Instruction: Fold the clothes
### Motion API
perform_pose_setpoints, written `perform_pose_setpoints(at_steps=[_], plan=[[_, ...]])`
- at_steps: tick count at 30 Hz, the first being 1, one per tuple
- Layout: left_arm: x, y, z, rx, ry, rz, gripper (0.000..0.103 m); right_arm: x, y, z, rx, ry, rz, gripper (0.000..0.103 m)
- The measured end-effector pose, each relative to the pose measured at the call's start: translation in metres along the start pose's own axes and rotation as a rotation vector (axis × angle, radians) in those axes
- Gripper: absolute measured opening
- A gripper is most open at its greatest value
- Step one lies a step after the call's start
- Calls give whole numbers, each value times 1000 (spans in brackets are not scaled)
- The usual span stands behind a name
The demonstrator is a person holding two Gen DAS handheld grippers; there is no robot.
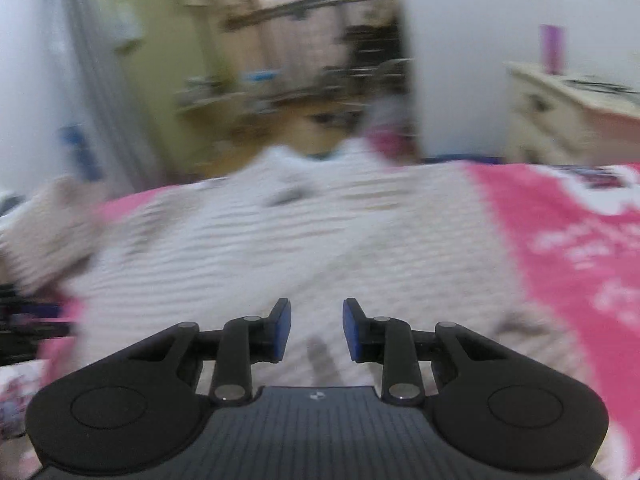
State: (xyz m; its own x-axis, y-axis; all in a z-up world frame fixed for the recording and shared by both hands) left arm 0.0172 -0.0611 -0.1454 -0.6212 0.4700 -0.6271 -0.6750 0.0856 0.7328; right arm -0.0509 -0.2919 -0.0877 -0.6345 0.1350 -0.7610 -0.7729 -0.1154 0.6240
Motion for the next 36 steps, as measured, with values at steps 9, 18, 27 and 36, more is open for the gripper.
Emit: perform_pose_setpoints(at_steps=[9, 18, 27, 36], plan=[[-38, -1, -44, 195, -41, -100, 31, -34, -74, -48, 35, -31, -33, 30], [4, 1, -107, 253, -282, -48, 33, -52, -90, -59, 56, -26, 3, 28], [-3, -4, -97, 278, -233, -22, 34, -83, -130, -97, 52, -155, 30, 26], [-5, -8, -90, 299, -188, 4, 37, -44, 8, -110, 52, -106, -20, 28]])
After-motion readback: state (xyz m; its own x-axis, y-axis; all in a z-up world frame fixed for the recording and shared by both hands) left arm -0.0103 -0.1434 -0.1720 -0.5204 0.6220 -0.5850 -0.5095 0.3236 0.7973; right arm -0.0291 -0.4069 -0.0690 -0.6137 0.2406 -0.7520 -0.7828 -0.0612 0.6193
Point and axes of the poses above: each gripper's, at about its wrist camera, not at the fingertips, and y roughly against the way its jaws point, z to its left, x to its underside, the point moved 1 cm from there along -y, roughly the way its jaws point, and after that the axes turned 1 degree about y, right-handed, at the moved point
